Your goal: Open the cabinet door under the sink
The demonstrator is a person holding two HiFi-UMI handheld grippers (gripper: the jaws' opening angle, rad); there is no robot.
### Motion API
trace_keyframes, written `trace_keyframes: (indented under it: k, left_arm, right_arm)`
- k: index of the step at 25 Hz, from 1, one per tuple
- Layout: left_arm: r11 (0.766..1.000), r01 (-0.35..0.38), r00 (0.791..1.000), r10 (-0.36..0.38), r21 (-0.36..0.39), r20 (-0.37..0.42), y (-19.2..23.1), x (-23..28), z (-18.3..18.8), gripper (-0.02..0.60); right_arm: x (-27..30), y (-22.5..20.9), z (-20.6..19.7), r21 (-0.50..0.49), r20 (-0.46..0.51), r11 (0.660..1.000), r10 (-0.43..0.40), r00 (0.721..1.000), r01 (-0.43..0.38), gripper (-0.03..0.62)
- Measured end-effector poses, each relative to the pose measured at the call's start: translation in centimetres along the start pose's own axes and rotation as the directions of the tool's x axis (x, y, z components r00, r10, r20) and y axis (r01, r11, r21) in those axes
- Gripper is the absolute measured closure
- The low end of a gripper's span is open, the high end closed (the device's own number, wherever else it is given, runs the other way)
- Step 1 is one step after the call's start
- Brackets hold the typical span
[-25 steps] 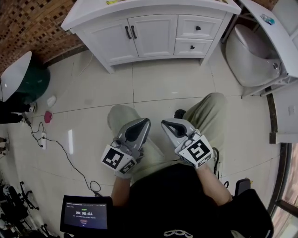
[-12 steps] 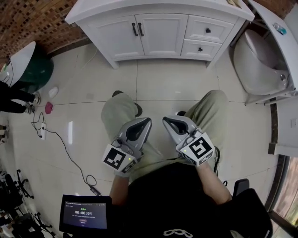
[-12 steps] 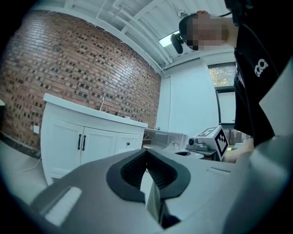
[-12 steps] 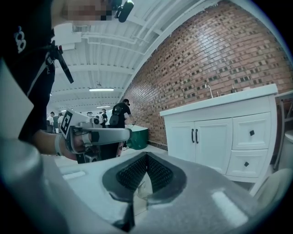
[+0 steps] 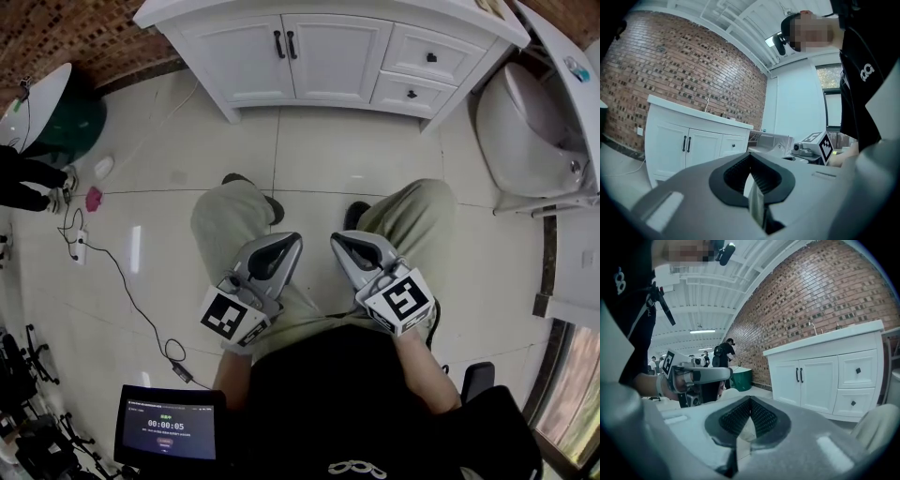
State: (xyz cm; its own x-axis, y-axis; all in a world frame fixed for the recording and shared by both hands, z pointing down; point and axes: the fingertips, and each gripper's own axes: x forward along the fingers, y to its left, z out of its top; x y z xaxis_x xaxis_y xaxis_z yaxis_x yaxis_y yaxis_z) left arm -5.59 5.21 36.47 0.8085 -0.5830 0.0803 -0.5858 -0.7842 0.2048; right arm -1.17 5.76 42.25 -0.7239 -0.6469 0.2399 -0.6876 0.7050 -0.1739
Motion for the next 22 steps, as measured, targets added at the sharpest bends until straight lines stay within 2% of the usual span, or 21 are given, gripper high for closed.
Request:
trace_keyframes:
  k: [11, 22]
  left_arm:
    - [0.999, -0.033, 0.999, 0.033, 0.007, -0.028, 2.3, -0.3, -1.1, 0.565]
    - [0.998, -0.065, 0.996, 0.065, 0.003, -0.062, 11.2, 3.0, -0.1, 0.565]
  right_arm:
    - [2.0, -0.9, 1.8, -0.005, 0.041, 1.000, 0.026, 0.999, -0.026, 0.603]
    - [8.3, -6.3, 5.2, 0.000, 0.057, 1.000, 0.021, 0.998, -0.021, 0.603]
